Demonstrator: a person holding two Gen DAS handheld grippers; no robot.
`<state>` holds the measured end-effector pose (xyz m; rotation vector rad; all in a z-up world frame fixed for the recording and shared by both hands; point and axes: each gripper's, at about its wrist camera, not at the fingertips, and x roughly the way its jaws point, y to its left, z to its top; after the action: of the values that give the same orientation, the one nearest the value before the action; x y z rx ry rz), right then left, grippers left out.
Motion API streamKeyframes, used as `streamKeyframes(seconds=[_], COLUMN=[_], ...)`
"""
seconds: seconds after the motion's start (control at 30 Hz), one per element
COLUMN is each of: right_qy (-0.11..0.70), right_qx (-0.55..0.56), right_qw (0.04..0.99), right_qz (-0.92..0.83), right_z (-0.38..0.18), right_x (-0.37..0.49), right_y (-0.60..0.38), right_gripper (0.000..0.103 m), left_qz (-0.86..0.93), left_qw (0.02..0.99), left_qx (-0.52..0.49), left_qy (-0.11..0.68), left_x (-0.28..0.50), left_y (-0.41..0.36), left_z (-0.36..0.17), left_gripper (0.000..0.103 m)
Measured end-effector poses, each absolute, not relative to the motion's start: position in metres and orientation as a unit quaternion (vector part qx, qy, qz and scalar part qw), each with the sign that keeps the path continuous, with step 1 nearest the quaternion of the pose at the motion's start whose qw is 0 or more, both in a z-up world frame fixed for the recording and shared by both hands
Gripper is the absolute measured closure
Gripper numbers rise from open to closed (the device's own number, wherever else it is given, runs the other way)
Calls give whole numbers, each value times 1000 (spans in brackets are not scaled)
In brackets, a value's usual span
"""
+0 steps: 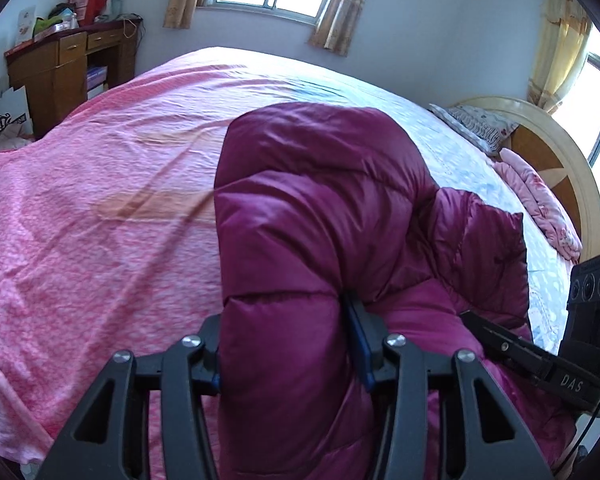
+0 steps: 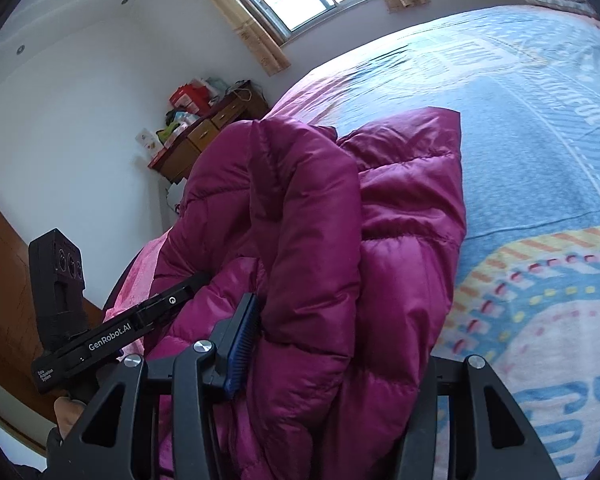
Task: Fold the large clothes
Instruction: 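Lift the rolled magenta jacket bundle with both grippers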
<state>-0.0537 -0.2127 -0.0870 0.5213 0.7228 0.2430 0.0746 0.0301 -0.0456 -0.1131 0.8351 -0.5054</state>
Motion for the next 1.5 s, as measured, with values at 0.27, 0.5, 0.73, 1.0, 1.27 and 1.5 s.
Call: streamKeyframes(seconds=[0.27, 0.5, 0.73, 1.0, 1.27, 1.5], right_qy=[357, 358, 358, 348, 351, 362], right_qx=[253, 240, 219, 180, 171, 113], right_qw=[883, 867, 851, 852, 853, 874], right_qz=[170, 252, 317, 347, 345, 305], right_z=[-87, -75, -67, -62, -78, -94], right_x=[-29, 8, 49, 97, 124, 166], right_y=[-175, -114, -50, -7, -2, 14], right_gripper=[54, 55, 55, 58, 59, 59], left_qz=[-213, -161, -98, -44, -3, 15], left_qw=[892, 912, 928, 935, 936, 933], left_qx=[-82, -104, -126, -130, -113, -111], left_qy=[390, 364, 336, 327, 332, 343], left_x=[76, 81, 94, 131, 158, 177], left_y=[75, 122, 171, 195, 202, 206], left_z=[-45, -29, -15, -18, -19, -29], left_gripper=[56, 59, 59, 59, 60, 60])
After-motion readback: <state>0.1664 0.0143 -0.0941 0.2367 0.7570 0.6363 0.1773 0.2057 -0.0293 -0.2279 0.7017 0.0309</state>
